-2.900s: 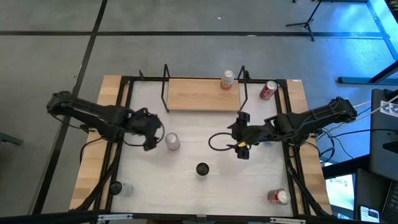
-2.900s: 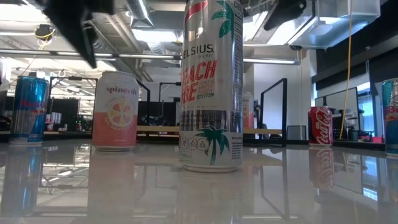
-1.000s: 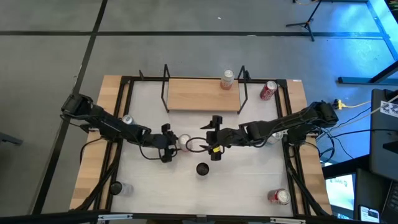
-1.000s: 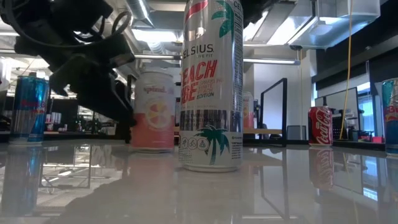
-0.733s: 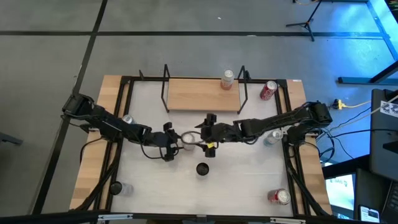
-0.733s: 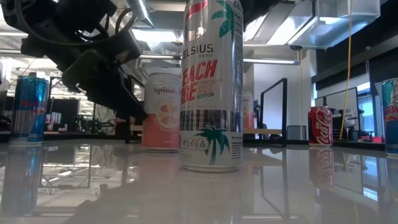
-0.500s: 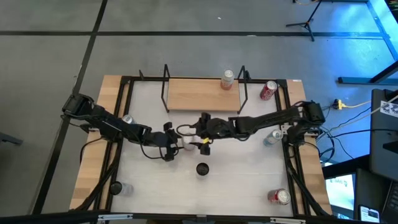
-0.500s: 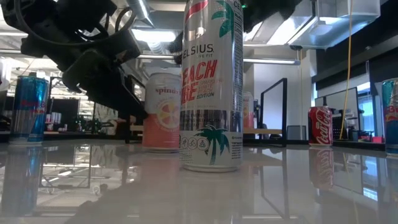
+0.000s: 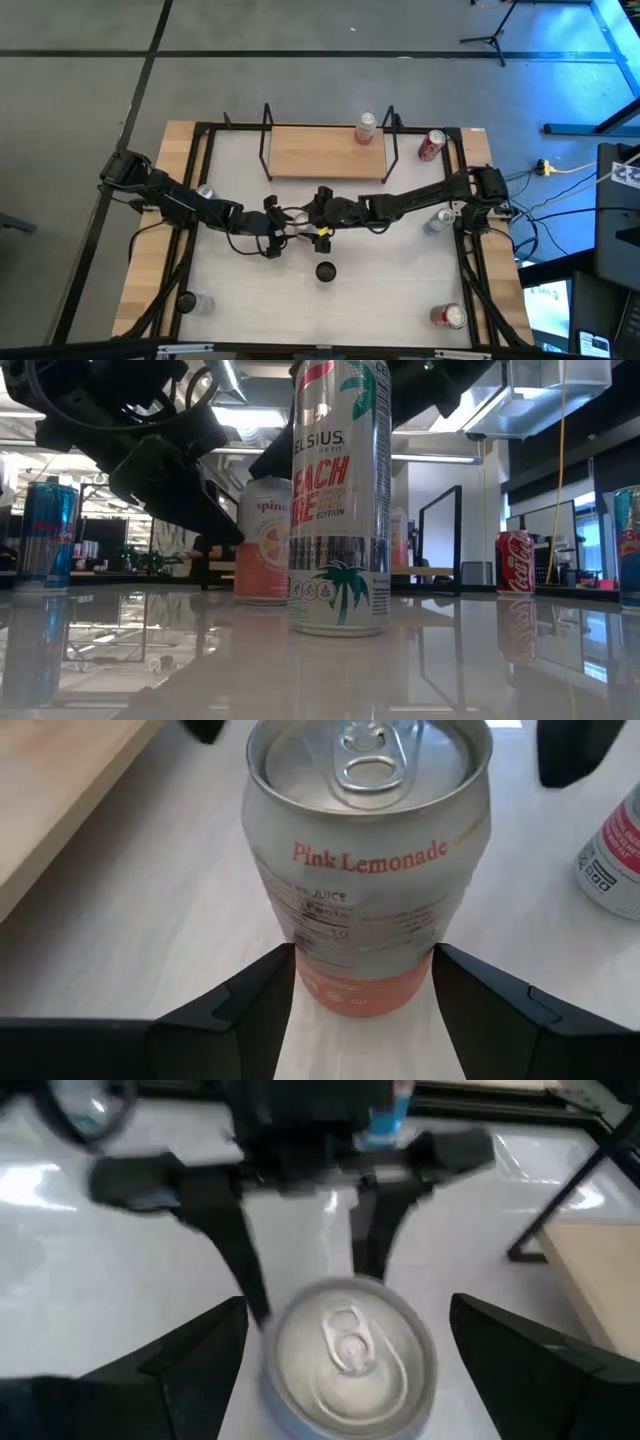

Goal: Place canned beverage on shelf
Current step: Put the orange soda can on the shelf

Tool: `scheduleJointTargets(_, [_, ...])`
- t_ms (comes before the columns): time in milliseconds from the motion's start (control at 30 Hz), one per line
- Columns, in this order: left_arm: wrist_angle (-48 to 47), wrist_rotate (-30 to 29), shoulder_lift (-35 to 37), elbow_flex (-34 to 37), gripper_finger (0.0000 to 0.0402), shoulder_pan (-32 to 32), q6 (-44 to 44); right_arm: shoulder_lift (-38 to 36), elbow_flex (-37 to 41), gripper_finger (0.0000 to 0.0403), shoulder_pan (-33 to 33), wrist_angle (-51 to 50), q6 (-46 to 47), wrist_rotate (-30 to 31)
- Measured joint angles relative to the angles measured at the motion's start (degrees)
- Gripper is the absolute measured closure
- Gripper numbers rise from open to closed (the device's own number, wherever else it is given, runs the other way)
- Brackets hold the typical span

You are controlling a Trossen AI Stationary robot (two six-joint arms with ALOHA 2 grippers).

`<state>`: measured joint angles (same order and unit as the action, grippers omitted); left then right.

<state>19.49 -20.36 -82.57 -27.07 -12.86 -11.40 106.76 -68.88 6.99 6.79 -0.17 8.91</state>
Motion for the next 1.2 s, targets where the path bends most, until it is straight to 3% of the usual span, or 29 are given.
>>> scheduleJointTargets(400, [0.7, 0.1, 0.0, 0.0, 0.0179, 0.0, 0.0, 3.2, 0.1, 0.0063, -0.3, 0.9, 0.0, -2.4])
scheduleJointTargets(633, [0.6, 0.1, 0.0, 0.0, 0.0179, 0.0, 0.0, 3.6, 0.1, 0.0127, -0.3, 0.8, -0.2, -2.5])
scheduleJointTargets(967, [0.6, 0.4, 0.5, 0.0, 0.0179, -1.5, 0.5, 2.3, 0.0, 0.0127, -0.3, -1.3, -2.9, -2.0])
scheduleJointTargets(1200, [-2.1, -0.1, 5.7, 0.0, 0.0179, -3.9, 1.5, -2.9, 0.1, 0.0127, -0.2, -5.4, -3.1, -1.9])
